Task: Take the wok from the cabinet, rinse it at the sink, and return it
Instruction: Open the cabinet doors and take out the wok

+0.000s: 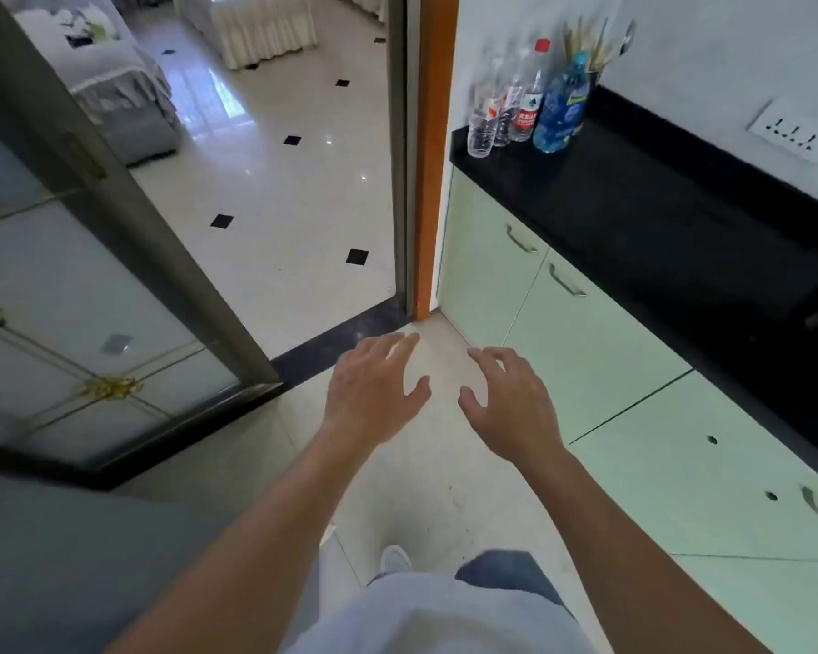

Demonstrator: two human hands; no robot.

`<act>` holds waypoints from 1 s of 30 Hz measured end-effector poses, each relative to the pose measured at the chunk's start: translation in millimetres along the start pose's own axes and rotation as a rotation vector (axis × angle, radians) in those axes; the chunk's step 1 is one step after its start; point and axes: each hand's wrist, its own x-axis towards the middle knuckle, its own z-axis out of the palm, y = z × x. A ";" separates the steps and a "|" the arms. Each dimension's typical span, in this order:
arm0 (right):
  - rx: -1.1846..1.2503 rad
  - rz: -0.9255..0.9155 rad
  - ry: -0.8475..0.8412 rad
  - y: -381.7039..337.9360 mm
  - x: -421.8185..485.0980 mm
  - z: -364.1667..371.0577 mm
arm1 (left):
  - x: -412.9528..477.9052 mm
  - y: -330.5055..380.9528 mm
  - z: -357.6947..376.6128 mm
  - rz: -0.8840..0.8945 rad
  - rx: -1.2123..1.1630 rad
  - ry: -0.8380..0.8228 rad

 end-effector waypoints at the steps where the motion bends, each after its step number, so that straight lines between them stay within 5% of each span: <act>1: 0.013 0.020 -0.022 1.4 9.5 1.1 | 12.3 -2.8 0.3 0.016 -0.027 -0.011; 20: 0.036 0.362 -0.067 109.8 231.8 -4.0 | 297.5 27.4 58.6 0.308 0.011 -0.185; 30: 0.113 0.601 -0.043 140.9 276.8 -3.5 | 391.9 55.2 86.3 0.515 0.057 -0.313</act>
